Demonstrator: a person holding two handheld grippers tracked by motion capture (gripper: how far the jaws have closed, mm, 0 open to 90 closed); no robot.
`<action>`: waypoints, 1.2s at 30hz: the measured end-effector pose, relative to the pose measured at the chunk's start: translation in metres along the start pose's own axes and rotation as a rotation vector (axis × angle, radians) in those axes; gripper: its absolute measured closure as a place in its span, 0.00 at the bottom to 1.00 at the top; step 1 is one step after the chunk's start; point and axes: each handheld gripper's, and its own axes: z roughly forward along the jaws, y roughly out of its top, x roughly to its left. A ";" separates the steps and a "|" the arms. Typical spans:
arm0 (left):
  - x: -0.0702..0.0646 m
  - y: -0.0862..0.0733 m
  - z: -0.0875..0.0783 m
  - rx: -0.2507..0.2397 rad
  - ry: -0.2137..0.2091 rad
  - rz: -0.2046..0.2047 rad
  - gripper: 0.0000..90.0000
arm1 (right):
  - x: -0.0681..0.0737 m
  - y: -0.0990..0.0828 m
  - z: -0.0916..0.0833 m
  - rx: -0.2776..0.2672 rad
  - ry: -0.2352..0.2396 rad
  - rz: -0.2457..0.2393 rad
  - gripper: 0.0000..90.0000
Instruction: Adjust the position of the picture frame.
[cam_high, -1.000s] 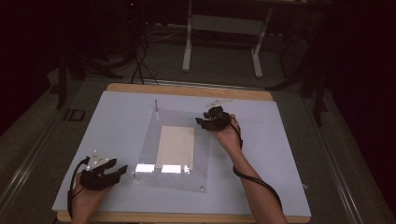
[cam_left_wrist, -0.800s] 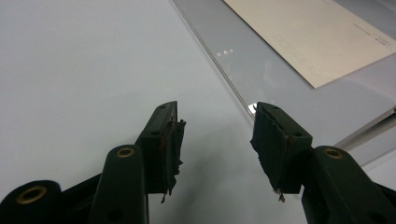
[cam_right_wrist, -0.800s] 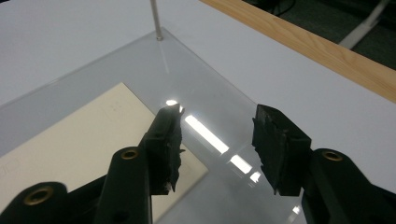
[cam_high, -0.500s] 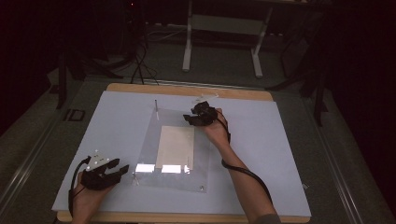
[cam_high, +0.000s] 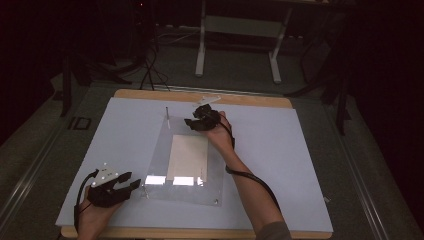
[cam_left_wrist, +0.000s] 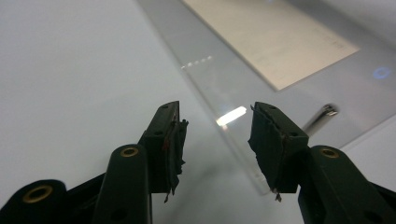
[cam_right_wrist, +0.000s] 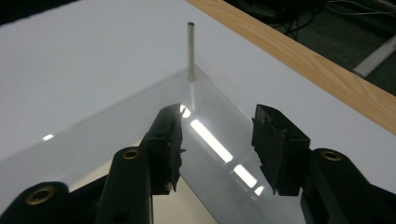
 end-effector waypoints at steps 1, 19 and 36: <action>-0.001 0.000 0.000 -0.005 0.000 -0.003 0.59 | 0.000 0.002 0.002 0.002 0.002 0.003 0.58; -0.017 -0.014 -0.012 0.049 -0.058 0.049 0.62 | 0.010 0.018 0.051 0.006 0.031 0.032 0.69; -0.025 -0.001 0.026 0.110 -0.123 0.088 0.92 | 0.022 0.049 0.116 0.077 -0.064 0.044 0.95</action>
